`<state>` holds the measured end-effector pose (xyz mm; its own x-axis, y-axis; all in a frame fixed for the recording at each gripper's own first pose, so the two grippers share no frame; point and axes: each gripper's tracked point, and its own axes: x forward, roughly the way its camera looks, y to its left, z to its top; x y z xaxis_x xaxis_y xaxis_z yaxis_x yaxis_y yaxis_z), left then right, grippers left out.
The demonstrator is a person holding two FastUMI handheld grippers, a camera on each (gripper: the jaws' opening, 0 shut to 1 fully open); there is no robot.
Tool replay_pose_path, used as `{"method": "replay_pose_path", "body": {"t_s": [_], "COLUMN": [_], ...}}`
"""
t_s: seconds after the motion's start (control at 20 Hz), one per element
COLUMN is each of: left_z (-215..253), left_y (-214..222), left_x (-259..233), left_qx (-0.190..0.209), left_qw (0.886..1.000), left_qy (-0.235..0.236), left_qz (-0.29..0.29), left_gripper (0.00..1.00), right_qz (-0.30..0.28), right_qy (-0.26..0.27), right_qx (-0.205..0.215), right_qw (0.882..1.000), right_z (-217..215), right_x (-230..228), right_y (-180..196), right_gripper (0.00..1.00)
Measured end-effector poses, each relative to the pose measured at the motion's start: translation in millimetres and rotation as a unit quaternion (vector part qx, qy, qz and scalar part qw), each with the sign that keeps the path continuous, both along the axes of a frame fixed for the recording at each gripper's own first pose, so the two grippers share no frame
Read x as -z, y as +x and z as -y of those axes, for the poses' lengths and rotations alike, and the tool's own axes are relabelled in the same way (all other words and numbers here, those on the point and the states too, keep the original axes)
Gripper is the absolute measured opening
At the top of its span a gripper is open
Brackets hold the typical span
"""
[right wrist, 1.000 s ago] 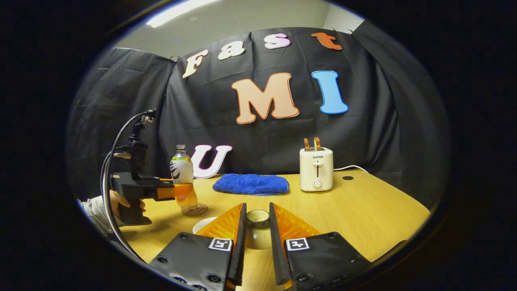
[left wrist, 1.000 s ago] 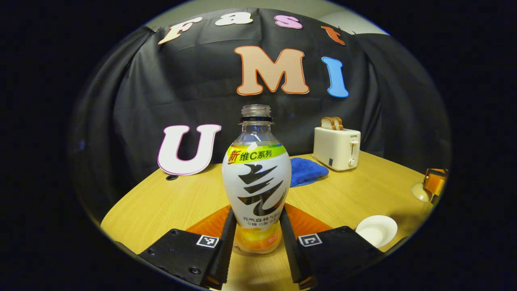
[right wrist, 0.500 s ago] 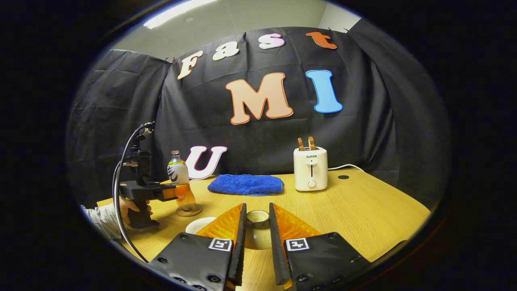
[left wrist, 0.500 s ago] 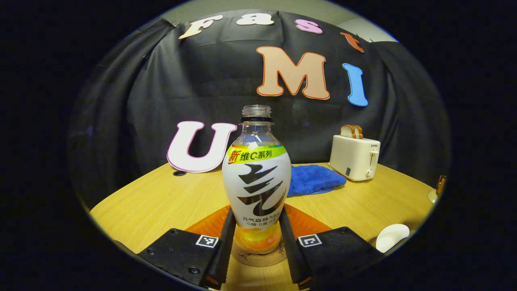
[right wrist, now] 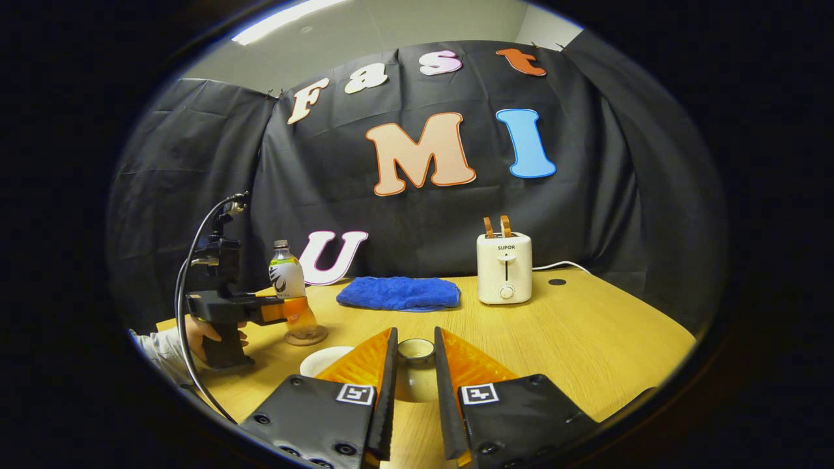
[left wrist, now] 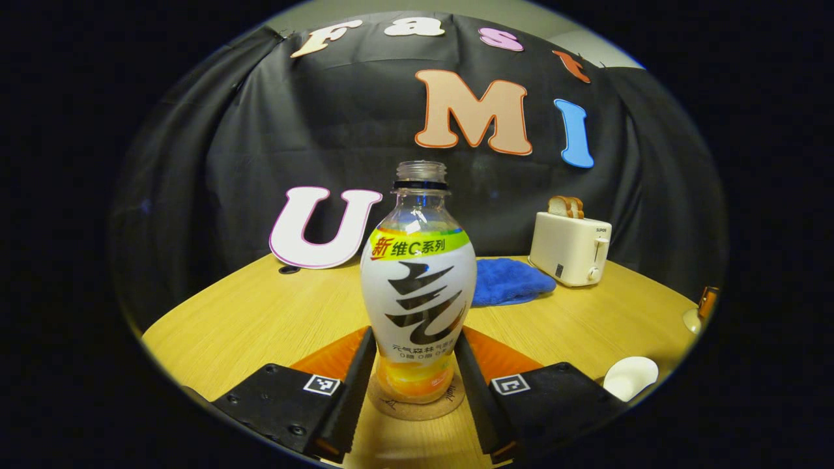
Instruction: Open the teacup lid with one hand, grasp the water bottle and pour water into the teacup with the other hand; after pouring, place the water bottle on the coaster and then close the teacup lid.
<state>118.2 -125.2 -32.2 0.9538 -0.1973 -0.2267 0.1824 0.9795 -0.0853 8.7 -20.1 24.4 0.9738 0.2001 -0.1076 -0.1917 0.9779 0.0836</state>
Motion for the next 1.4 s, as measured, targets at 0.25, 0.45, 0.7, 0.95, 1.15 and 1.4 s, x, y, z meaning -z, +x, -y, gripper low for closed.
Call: {"method": "replay_pose_path", "body": {"t_s": [0.25, 0.45, 0.7, 0.95, 1.15, 1.4], "left_z": [-3.7, -7.5, -24.6, -47.0, -52.4, -60.5], "left_y": [-4.0, -14.9, -38.0, -62.6, -84.7, -101.1], "left_x": [-0.6, -2.9, -13.5, -35.6, -47.8, -41.3], "left_qx": [-0.005, -0.007, -0.022, -0.035, -0.031, -0.024], "left_qw": [1.0, 1.0, 0.999, 0.997, 0.996, 0.996], "left_qy": [0.005, 0.011, 0.017, 0.039, 0.035, 0.031], "left_qz": [0.001, 0.006, 0.023, 0.059, 0.079, 0.077], "left_gripper": [0.85, 0.86, 0.92, 0.92, 0.92, 0.92], "right_qz": [0.002, 0.001, 0.028, 0.01, 0.008, 0.001], "right_qy": [0.003, 0.011, 0.031, 0.041, 0.032, 0.018], "right_qx": [-0.004, -0.013, -0.038, -0.055, -0.062, -0.058], "right_qw": [1.0, 1.0, 0.998, 0.998, 0.998, 0.998], "right_z": [-3.1, -12.4, -39.9, -61.7, -77.4, -90.8], "right_x": [-1.9, -2.3, -12.1, 3.2, 7.3, 19.7], "right_y": [-1.2, -2.3, -6.6, 2.0, 8.6, 16.2], "right_gripper": [0.33, 0.34, 0.32, 0.34, 0.35, 0.36]}}
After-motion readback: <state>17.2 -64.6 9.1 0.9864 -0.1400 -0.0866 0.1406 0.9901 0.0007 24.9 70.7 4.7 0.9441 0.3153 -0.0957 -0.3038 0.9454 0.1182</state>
